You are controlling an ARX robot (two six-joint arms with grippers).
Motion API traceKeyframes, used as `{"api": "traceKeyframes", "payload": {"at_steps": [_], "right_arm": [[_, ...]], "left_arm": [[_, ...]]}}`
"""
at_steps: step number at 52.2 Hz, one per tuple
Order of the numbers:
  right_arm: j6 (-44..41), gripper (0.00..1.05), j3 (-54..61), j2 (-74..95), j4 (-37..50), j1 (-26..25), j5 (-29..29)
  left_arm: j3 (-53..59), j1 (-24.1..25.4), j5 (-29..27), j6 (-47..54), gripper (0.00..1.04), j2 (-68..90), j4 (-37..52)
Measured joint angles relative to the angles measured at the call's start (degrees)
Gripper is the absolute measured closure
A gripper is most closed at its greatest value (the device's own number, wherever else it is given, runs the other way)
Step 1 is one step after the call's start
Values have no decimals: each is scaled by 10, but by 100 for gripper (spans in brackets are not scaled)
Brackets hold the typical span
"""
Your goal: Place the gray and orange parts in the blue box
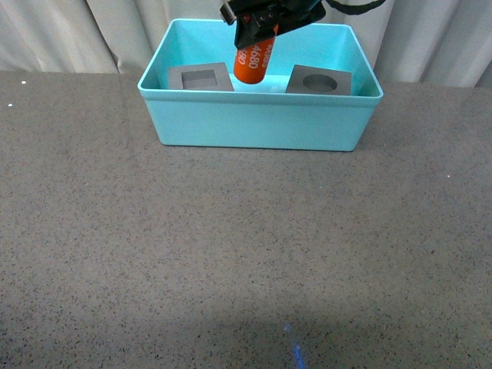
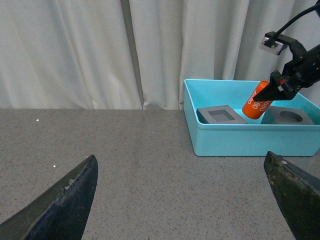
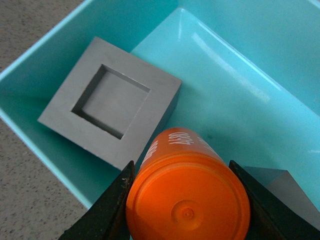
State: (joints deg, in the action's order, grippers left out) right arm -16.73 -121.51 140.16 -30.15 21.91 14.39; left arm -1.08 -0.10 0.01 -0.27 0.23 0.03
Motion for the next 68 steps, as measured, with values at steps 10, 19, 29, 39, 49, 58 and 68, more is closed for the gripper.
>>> {"api": "traceKeyframes", "payload": {"at_steps": [10, 19, 29, 39, 49, 58, 68], "right_arm": [[5, 59, -88, 65, -36, 1, -19], [5, 59, -163, 118, -80, 0, -21], [7, 59, -304, 207, -163, -1, -18], [14, 59, -393, 267, -221, -1, -19], [19, 59, -433, 286, -243, 0, -23], [29, 34, -429, 284, -226, -1, -18], [57, 10, -196, 145, -68, -12, -18]], "left_arm": [[0, 0, 0, 0, 7, 0, 0], [0, 0, 0, 0, 7, 0, 0], [0, 0, 0, 0, 7, 0, 0], [0, 0, 0, 0, 7, 0, 0], [0, 0, 0, 0, 7, 0, 0], [0, 0, 0, 0, 7, 0, 0], [0, 0, 0, 0, 7, 0, 0]]}}
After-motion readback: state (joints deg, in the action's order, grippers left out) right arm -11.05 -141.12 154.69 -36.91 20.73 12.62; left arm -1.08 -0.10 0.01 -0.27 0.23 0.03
